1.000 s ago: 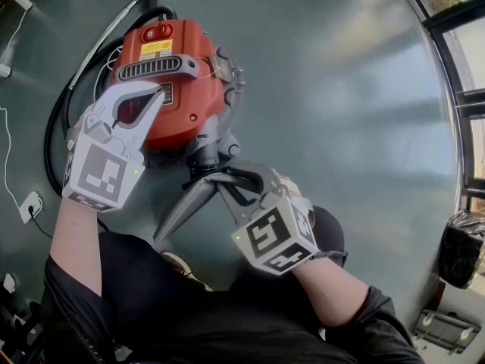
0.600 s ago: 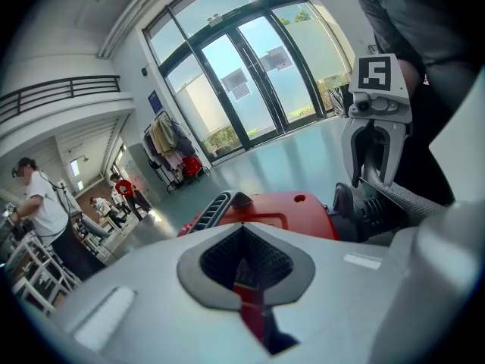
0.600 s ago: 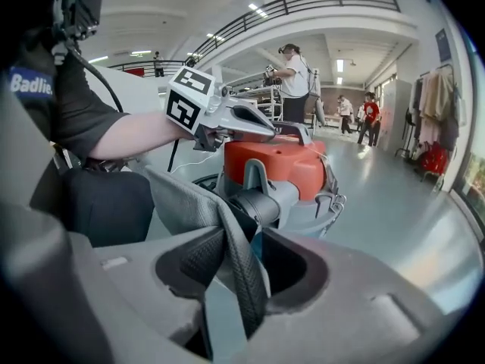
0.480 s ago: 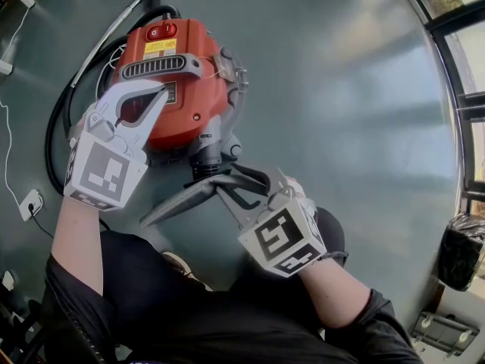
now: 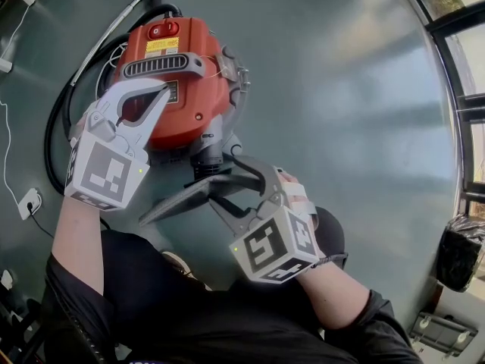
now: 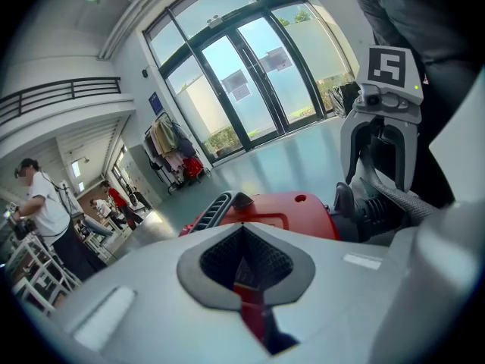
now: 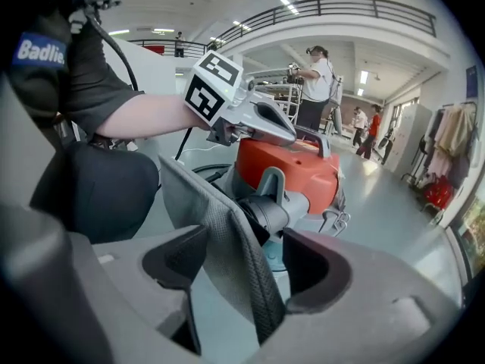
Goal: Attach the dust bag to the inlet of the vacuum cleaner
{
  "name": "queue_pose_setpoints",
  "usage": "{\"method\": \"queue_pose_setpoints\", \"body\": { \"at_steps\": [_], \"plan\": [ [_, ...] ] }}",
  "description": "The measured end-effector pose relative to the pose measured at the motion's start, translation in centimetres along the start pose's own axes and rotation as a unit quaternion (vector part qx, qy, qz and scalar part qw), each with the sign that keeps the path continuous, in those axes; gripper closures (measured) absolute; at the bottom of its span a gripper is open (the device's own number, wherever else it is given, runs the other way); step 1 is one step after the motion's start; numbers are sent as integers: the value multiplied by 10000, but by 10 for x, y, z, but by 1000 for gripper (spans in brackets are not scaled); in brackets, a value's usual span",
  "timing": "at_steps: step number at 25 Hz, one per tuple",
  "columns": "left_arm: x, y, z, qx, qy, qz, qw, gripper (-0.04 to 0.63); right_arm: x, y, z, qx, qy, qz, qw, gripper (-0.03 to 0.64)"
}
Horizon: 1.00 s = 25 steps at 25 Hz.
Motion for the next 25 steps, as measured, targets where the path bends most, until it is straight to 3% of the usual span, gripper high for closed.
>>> {"method": "queue_pose_setpoints", "body": {
  "at_steps": [4,11,15,19,25],
  "plan": [
    [1,0,1,1,-8,10,10000,581,-2,6,-3,-89,-285,-42,9995,280],
    [1,1,1,4,-41,29,10000,581,-10,28,-24,-1605,-1021,-339,9811,258],
    [0,0,1,9,-32,32,10000,581,2,24,-27,-2288,-1029,-685,9656,259],
    [0,1,1,19,-47,58,10000,580,3,20,-24,-2399,-916,-1036,9609,259],
    [0,-2,1,40,-32,61,10000,581,-1,39,-41,-3096,-1052,-993,9398,259]
  ]
}}
Point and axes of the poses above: the fingertips, and each gripper's own axes: x forward along the fingers, z to its right, y out of its top, the point moved 9 cm from there along -x, backward along the fingers, and after that the axes turned 4 degrees about -z, right-handed, at the moved point
